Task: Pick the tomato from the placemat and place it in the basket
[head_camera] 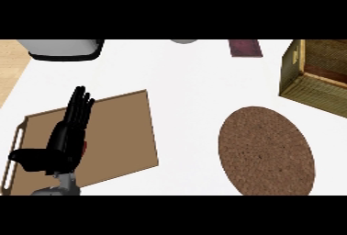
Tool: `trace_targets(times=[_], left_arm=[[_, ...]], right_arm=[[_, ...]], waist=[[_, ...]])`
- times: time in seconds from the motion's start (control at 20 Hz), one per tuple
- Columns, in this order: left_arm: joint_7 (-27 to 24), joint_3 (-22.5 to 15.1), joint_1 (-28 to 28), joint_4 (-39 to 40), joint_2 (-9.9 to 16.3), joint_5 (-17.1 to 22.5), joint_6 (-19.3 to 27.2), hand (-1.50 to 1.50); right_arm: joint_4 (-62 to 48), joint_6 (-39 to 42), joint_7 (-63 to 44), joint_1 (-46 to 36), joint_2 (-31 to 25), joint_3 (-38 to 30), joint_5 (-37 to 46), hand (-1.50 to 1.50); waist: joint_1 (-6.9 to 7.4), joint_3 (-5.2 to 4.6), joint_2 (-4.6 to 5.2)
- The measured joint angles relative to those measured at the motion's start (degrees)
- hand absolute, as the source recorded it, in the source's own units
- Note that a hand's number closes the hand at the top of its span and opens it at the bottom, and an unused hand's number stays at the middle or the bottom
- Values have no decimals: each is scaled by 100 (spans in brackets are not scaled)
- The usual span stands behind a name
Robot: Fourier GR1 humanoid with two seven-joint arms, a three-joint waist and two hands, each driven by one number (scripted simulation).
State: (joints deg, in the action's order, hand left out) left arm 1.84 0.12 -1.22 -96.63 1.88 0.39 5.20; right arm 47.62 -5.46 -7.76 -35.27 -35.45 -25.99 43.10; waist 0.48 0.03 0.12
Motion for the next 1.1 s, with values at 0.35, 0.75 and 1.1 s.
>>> trace_targets(times=[0.35,0.75,1.1], left_arm=[[-45,40,-4,29,17,-13,-3,0],[-84,5,211,-120,47,53,-69,0],[40,62,82,-116,75,-9,6,0]], right_arm=[[-704,-244,526,-221,-144,-8,-183,-150],[-446,-875,1071,-177,-53,-283,-631,-150],[226,-1117,813,89,-294,-447,-842,-150]], waist=[[10,0,3],[-10,-2,-10],[-47,-5,-19]])
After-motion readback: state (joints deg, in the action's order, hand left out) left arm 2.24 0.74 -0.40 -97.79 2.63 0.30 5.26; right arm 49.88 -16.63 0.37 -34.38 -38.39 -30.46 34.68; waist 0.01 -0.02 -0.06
